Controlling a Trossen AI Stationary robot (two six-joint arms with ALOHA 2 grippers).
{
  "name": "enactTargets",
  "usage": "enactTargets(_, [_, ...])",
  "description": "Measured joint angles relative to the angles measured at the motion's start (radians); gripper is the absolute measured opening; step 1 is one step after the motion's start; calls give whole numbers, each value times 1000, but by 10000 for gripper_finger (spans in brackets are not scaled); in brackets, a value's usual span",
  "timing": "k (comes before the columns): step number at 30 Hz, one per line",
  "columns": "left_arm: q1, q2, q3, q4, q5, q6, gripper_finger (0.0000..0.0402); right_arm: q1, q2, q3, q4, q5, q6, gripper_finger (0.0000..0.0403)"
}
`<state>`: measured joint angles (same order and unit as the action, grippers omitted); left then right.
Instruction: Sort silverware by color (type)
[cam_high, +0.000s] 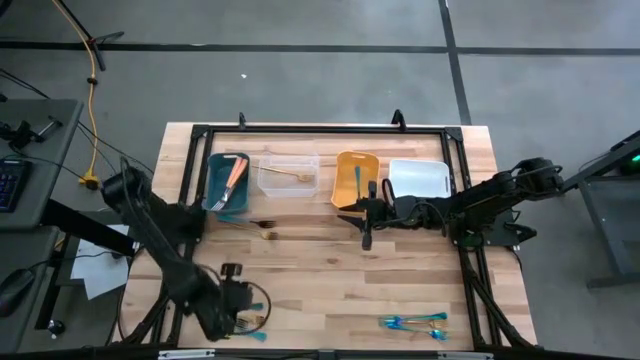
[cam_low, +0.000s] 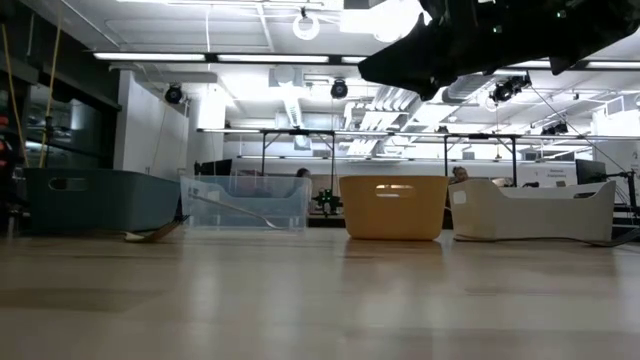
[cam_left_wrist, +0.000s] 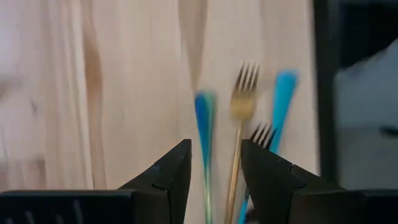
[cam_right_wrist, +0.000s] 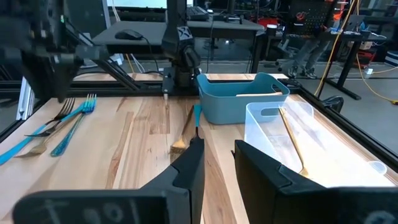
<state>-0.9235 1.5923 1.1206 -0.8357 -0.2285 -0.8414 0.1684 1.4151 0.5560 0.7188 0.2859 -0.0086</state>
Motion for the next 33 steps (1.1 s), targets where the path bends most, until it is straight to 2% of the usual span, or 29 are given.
enactTargets(7, [-50,140,0,-118,52,-74,131,0,0,0,-5,0,0,83])
enactTargets(12, [-60,198,0,-124,100,-100,131,0,0,0,-5,0,0,83])
enactTargets(23, [-60,209,-2,-38,123,-78,131,0,0,0,-23,0,0,83])
enactTargets(33, [-59,208,-77,18,142,-98,131,0,0,0,-28,0,0,83])
